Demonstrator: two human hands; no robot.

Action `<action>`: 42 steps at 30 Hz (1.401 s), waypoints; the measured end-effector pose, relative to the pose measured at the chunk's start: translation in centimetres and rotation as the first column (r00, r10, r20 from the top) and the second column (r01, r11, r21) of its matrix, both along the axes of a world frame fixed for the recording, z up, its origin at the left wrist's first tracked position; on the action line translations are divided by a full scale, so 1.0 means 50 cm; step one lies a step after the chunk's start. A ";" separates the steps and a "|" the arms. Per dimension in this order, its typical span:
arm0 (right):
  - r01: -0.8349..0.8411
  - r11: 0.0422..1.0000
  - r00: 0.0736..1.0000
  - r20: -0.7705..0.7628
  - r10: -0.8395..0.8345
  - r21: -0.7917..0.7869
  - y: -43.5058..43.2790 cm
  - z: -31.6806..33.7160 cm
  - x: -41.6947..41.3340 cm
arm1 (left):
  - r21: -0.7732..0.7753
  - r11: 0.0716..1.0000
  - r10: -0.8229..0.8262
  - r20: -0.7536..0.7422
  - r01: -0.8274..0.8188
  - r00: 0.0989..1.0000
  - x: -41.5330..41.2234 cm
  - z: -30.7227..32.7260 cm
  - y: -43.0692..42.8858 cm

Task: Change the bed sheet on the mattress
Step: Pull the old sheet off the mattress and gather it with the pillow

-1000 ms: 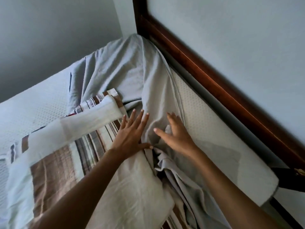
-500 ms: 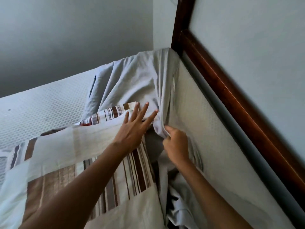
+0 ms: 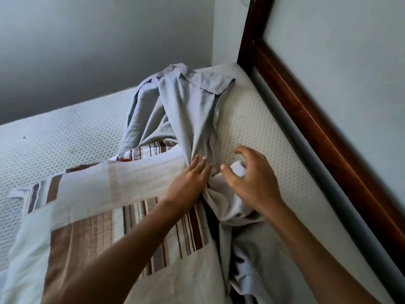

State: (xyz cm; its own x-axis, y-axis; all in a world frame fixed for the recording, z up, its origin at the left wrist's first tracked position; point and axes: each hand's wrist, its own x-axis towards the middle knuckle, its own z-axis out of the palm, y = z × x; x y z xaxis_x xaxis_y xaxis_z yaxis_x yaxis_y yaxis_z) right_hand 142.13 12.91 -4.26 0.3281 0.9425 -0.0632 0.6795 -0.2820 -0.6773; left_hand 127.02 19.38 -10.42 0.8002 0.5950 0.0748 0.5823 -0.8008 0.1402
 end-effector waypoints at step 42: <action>-0.408 0.839 0.678 0.496 0.543 -0.360 -0.385 -0.020 -0.689 | 0.032 0.976 0.217 -0.019 -0.217 0.976 -0.769 0.009 -0.367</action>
State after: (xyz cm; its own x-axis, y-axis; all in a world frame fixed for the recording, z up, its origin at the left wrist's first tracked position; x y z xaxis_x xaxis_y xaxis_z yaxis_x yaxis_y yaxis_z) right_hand 107.68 -6.35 -5.24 -0.1233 0.9661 -0.2268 0.9900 0.1038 -0.0959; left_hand 88.56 1.03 -9.97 0.6540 0.7525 0.0779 0.7454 -0.6586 0.1036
